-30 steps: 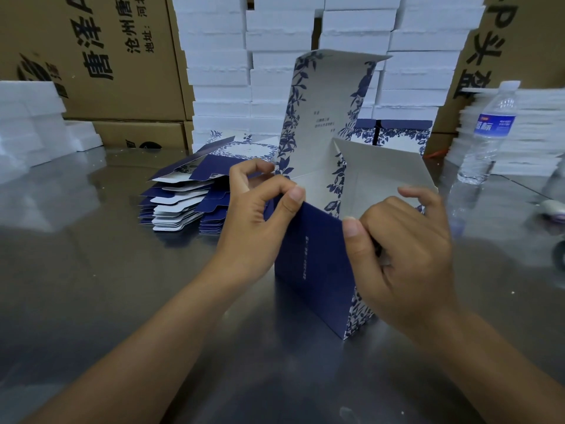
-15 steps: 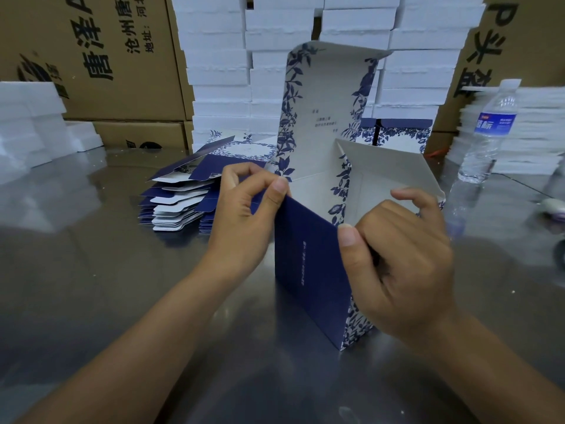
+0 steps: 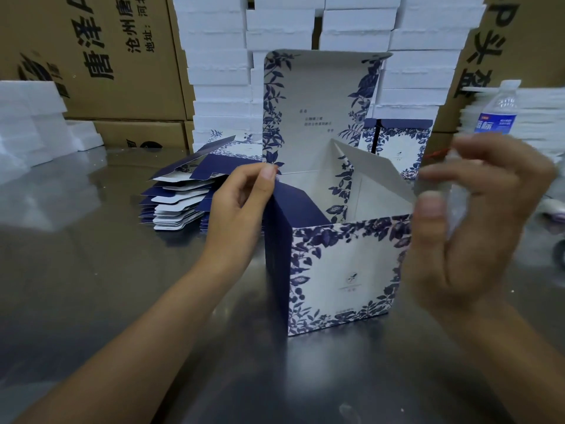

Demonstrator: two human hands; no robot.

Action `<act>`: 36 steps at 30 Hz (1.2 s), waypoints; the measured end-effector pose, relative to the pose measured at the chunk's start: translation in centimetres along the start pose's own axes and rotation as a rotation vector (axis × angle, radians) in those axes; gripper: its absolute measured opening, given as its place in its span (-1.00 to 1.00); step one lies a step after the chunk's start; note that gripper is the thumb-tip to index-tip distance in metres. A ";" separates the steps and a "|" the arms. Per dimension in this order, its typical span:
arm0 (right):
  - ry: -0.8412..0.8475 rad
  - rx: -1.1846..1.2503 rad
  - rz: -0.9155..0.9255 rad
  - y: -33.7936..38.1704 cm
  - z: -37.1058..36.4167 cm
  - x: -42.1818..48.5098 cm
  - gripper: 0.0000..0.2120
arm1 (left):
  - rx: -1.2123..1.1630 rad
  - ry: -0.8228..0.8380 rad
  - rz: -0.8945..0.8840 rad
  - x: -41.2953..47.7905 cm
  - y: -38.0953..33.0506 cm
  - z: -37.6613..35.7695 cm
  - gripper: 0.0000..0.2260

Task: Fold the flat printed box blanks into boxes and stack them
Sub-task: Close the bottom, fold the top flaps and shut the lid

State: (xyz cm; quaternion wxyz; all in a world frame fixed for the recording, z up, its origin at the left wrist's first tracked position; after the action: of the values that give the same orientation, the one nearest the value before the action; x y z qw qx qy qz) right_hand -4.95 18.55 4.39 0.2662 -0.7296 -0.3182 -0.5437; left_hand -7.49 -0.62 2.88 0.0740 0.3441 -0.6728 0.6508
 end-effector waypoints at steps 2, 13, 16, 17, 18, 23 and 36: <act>-0.049 0.046 -0.192 -0.7 0.1 0.1 -0.89 | -0.028 0.012 0.037 0.0 0.0 0.1 -0.71; 0.573 0.243 -1.262 -1.5 -0.4 -0.3 -0.60 | -0.130 -0.001 0.219 -0.1 0.4 -0.5 -0.85; 0.631 0.233 -1.204 -1.8 -0.2 0.8 -0.53 | -0.132 0.007 0.232 -0.3 0.5 -0.7 -0.85; 0.645 0.241 -1.213 -1.9 -0.2 1.1 -0.50 | -0.139 0.017 0.237 -0.4 0.4 -0.8 -0.84; 0.651 0.261 -1.233 -1.8 -0.3 1.3 -0.48 | -0.145 0.030 0.240 -0.5 0.4 -0.8 -0.84; 0.686 0.289 -1.299 -1.5 -0.2 1.5 -0.44 | -0.157 0.082 0.239 -0.5 0.3 -0.8 -0.83; 0.567 0.203 -1.410 -2.0 0.6 2.1 -0.58 | -0.120 0.247 0.245 -0.8 -0.4 -1.0 -0.83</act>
State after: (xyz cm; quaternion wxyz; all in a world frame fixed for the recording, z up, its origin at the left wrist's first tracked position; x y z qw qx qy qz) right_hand -5.64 20.61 6.35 -0.0063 -0.1588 -0.6764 -0.7192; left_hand -6.99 0.59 2.94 0.0969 0.1721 -0.7331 0.6508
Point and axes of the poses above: each hand's wrist, its own x-axis towards the middle knuckle, its own z-axis out of the back of the hand, y = z × x, the point moved 1 cm from there along x, towards the middle knuckle, and after that the axes turned 12 degrees about -y, right-handed, at the moved point
